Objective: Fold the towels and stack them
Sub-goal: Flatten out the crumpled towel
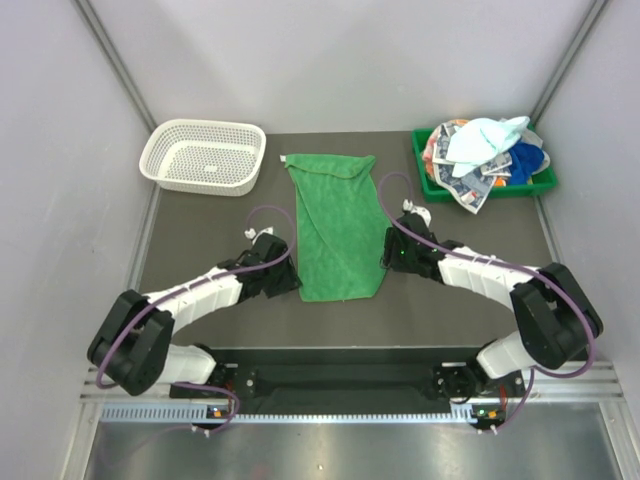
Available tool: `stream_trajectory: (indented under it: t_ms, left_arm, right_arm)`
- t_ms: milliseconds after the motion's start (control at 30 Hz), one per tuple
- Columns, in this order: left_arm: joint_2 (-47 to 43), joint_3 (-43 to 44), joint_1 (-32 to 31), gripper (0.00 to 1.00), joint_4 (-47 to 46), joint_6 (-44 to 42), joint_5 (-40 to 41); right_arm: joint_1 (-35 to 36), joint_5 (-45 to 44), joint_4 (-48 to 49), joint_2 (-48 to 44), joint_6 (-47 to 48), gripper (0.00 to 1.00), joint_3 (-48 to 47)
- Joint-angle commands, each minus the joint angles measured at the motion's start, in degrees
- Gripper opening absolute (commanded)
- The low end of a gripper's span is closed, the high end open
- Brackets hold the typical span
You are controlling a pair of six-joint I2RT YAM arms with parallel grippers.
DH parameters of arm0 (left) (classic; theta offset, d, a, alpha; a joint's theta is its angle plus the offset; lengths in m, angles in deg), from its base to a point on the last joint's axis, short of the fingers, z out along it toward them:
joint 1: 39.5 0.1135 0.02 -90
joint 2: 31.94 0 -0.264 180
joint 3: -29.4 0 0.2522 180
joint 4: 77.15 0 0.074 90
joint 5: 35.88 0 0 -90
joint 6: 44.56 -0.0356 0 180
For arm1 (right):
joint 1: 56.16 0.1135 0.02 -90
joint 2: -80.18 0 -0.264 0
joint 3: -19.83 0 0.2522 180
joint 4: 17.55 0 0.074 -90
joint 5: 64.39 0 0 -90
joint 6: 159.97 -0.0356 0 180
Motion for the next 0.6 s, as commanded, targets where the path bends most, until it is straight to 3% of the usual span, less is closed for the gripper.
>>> stream_trajectory:
  t_ms: [0, 233, 333, 433, 567]
  left_arm:
    - [1.90, -0.47, -0.91, 0.48, -3.41, 0.92, -1.36]
    - [5.77, 0.50, -3.37, 0.34, -4.46, 1.89, -1.45]
    - [6.65, 0.68, -4.07, 0.21, -4.47, 2.15, -1.36]
    - [5.60, 0.85, -4.07, 0.01, -3.77, 2.16, -1.45]
    - [2.79, 2.43, -4.07, 0.00, -1.13, 1.54, -0.93]
  right_arm:
    - [1.50, -2.90, 3.25, -2.14, -2.20, 0.54, 0.58]
    - [3.26, -3.86, 3.25, 0.14, -2.99, 0.53, -0.21]
    - [3.44, -3.95, 3.17, 1.28, -2.99, 0.51, -1.00]
    - [3.44, -4.04, 2.90, 1.90, -2.90, 0.42, -1.71]
    - [3.44, -3.95, 2.20, 2.60, -2.64, 0.38, -2.76]
